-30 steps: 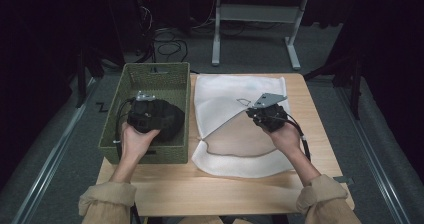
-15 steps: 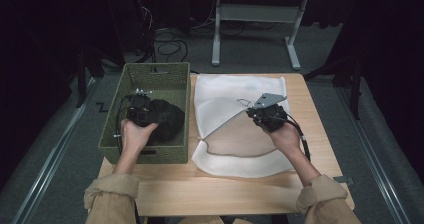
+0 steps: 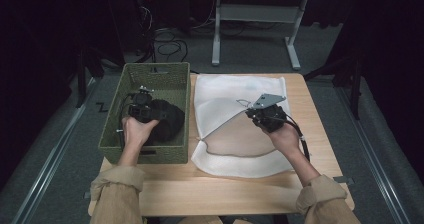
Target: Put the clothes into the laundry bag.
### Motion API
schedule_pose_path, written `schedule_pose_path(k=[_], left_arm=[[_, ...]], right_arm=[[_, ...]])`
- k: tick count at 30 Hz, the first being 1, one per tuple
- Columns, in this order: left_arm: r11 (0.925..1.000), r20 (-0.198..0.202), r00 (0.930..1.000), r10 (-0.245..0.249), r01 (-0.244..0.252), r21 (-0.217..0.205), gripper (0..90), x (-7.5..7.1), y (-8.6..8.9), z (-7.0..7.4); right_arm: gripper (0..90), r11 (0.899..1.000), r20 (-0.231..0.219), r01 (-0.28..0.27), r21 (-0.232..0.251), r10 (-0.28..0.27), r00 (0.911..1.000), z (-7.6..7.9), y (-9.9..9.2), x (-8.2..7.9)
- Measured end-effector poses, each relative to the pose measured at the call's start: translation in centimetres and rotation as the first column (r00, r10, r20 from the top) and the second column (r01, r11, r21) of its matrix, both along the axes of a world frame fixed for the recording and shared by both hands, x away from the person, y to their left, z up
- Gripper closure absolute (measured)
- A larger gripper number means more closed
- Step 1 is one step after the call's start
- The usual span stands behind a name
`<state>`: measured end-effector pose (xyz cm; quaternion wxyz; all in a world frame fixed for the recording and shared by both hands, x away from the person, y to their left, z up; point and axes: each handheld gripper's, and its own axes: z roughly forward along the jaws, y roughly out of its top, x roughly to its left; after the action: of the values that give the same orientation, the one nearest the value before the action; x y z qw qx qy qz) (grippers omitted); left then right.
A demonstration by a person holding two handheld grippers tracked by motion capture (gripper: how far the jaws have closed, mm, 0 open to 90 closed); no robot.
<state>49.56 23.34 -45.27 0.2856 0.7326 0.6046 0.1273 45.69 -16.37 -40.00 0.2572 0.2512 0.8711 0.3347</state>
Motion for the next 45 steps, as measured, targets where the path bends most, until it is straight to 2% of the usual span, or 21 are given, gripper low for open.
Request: schedule_pose_path(k=[11, 12, 17, 18, 19, 20, 22, 26, 29, 31, 32, 33, 35, 36, 37, 40, 45], left_arm=[[0.9998, -0.073, 0.9972, 0.016, -0.017, -0.008, 8.7, 1.3, -0.1, -1.4], [0.9999, -0.094, 0.9955, 0.012, -0.011, 0.008, 8.6, 1.5, -0.2, -1.6], [0.9989, -0.124, 0.9914, 0.041, -0.038, 0.028, 8.5, 2.2, 0.0, -2.0], [0.9989, -0.124, 0.9914, 0.041, -0.038, 0.028, 8.1, 2.2, 0.0, -2.0], [0.9972, -0.13, 0.9901, 0.055, -0.047, 0.058, 8.0, 2.4, -0.1, -2.1], [0.9972, -0.13, 0.9901, 0.055, -0.047, 0.058, 8.0, 2.4, -0.1, -2.1], [0.9934, -0.128, 0.9886, 0.079, -0.068, 0.092, 8.0, 2.4, 0.0, -2.1], [0.9893, -0.128, 0.9859, 0.107, -0.093, 0.112, 7.9, 2.3, 0.3, -2.0], [0.985, -0.155, 0.9782, 0.138, -0.119, 0.125, 6.6, 2.4, 0.7, -2.3], [0.9841, -0.165, 0.9758, 0.144, -0.123, 0.128, 5.7, 2.5, 0.7, -2.4], [0.9812, -0.177, 0.9708, 0.162, -0.14, 0.133, 4.3, 2.5, 0.9, -2.6], [0.9812, -0.177, 0.9708, 0.162, -0.14, 0.133, 3.9, 2.5, 0.9, -2.6], [0.9792, -0.192, 0.9643, 0.183, -0.161, 0.123, 3.1, 2.6, 1.2, -2.8], [0.9789, -0.209, 0.9589, 0.192, -0.172, 0.11, 1.5, 2.6, 1.6, -3.0], [0.9789, -0.209, 0.9589, 0.192, -0.172, 0.11, 0.7, 2.6, 1.6, -3.0], [0.9762, -0.24, 0.9472, 0.212, -0.194, 0.097, 0.0, 2.6, 1.9, -3.5], [0.9775, -0.262, 0.9423, 0.208, -0.191, 0.088, 0.0, 2.7, 1.9, -3.9]], right_arm=[[87.2, 1.0, 0.001, 0.0, 0.002, 0.0, 1.0, -0.1, -0.1, 0.1], [87.2, 1.0, -0.002, 0.003, 0.003, -0.003, 1.0, -0.1, -0.1, 0.1], [87.2, 1.0, -0.004, 0.003, 0.004, -0.003, 1.0, 0.0, -0.1, 0.2], [87.2, 1.0, -0.002, 0.004, 0.01, -0.004, 1.0, -0.1, 0.0, 0.1], [87.2, 1.0, 0.0, 0.0, 0.003, 0.0, 1.0, -0.1, -0.1, 0.1], [87.2, 1.0, 0.0, 0.0, 0.003, 0.0, 1.0, -0.1, -0.1, 0.1], [87.2, 1.0, -0.01, 0.007, 0.001, -0.007, 0.9999, -0.3, -0.2, 0.1], [87.1, 1.0, -0.01, 0.004, 0.007, -0.004, 0.9999, -0.4, -0.3, 0.1], [87.2, 1.0, -0.01, 0.006, 0.004, -0.006, 0.9999, -0.4, -0.3, 0.1], [87.2, 1.0, -0.008, 0.004, 0.003, -0.004, 1.0, -0.4, -0.3, 0.1], [87.1, 1.0, -0.005, 0.0, 0.006, 0.0, 1.0, -0.6, -0.2, 0.2], [87.1, 1.0, -0.005, 0.0, 0.006, 0.0, 1.0, -0.6, -0.2, 0.2], [87.1, 1.0, -0.011, 0.002, -0.001, -0.002, 0.9999, -0.6, -0.1, 0.1], [87.1, 1.0, -0.011, 0.0, 0.002, 0.0, 0.9999, -0.6, -0.1, 0.1], [87.1, 1.0, -0.011, 0.0, 0.002, 0.0, 0.9999, -0.6, -0.1, 0.1], [87.1, 1.0, -0.015, 0.007, -0.002, -0.007, 0.9999, -0.6, -0.2, 0.1], [87.1, 1.0, -0.017, 0.006, 0.0, -0.006, 0.9998, -0.8, -0.2, 0.0]])
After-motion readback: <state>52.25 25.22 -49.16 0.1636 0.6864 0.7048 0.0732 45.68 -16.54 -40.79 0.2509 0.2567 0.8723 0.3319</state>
